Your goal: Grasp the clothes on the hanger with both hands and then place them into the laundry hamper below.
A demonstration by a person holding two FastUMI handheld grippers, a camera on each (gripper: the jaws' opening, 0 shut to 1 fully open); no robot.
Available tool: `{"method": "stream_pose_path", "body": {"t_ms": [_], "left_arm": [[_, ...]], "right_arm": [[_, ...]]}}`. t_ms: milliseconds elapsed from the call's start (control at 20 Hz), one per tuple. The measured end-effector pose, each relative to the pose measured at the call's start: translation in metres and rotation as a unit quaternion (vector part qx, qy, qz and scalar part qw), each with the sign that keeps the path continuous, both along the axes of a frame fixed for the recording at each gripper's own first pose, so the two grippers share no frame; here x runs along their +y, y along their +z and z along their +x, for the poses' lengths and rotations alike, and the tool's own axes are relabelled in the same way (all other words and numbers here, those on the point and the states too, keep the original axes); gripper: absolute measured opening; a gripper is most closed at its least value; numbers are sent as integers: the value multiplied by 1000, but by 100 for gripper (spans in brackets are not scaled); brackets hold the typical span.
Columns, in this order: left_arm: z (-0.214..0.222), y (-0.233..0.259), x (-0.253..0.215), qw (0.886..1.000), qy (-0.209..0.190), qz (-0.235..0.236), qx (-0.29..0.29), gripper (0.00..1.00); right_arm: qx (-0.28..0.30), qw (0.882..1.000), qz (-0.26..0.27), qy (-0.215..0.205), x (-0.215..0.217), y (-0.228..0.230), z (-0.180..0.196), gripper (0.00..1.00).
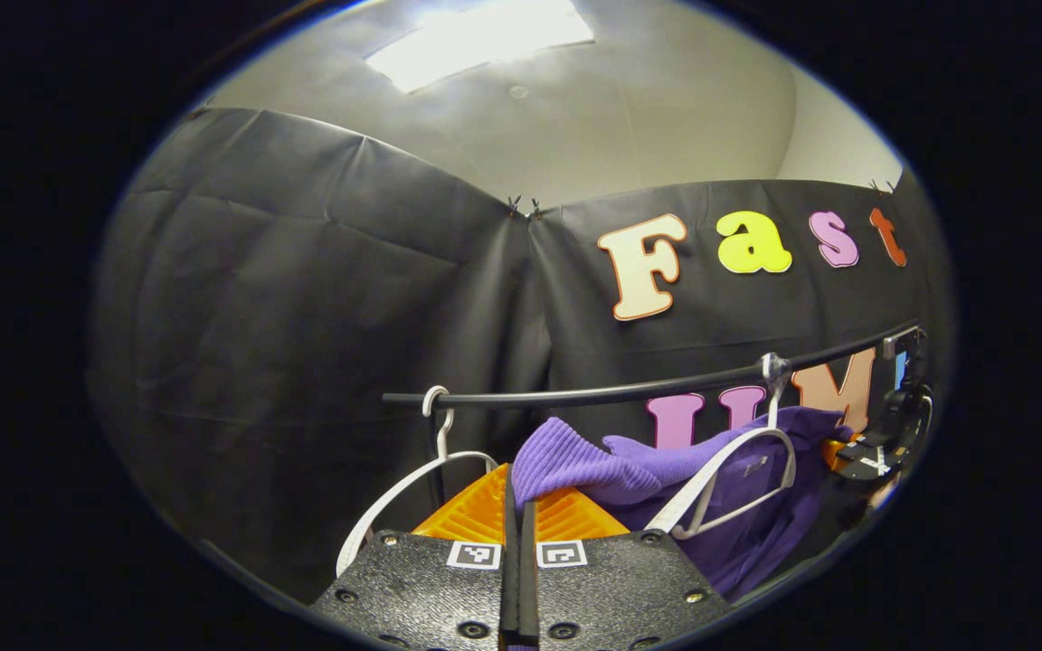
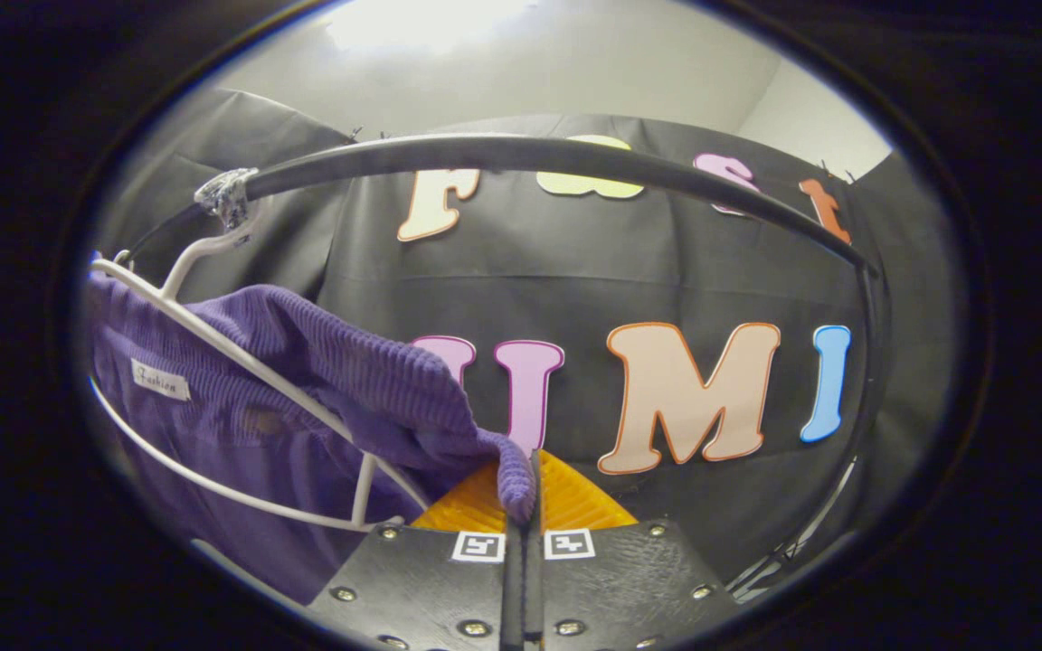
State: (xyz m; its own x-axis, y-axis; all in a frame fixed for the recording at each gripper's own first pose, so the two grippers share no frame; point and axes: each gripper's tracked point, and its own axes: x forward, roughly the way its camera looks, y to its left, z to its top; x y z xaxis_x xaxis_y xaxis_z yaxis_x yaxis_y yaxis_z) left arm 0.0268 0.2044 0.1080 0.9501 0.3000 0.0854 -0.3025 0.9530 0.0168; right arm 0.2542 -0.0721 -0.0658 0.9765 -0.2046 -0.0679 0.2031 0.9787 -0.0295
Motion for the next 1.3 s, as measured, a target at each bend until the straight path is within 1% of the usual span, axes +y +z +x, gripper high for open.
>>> {"method": "stream_pose_path", "body": {"t_ms": [150, 200, 250, 400, 500, 700, 1000, 1300], "left_arm": [[4, -15, 4, 1000, 6, -10, 10, 0], [5, -19, 5, 1000, 9, -13, 12, 0], [7, -21, 5, 1000, 11, -14, 14, 0], [11, -31, 5, 1000, 11, -13, 22, 0], [15, -37, 4, 999, 12, -14, 29, 0], [18, -46, 4, 999, 14, -17, 37, 0], [21, -67, 3, 998, 19, -30, 60, 0], [24, -83, -3, 996, 14, -32, 77, 0]], "right_arm": [[2, 1000, -2, 2, 1, -4, 4, 0], [5, 1000, 0, 4, 1, -8, 6, 2], [7, 1000, 2, 3, 1, -10, 8, 0], [16, 1000, 14, -3, -3, -19, 11, 0], [25, 999, 26, 3, -2, -30, 15, 0], [43, 999, 12, 13, 3, -48, 18, 0], [68, 997, 15, 23, 8, -71, 20, 0], [97, 995, 29, 24, 9, -100, 16, 0]]}}
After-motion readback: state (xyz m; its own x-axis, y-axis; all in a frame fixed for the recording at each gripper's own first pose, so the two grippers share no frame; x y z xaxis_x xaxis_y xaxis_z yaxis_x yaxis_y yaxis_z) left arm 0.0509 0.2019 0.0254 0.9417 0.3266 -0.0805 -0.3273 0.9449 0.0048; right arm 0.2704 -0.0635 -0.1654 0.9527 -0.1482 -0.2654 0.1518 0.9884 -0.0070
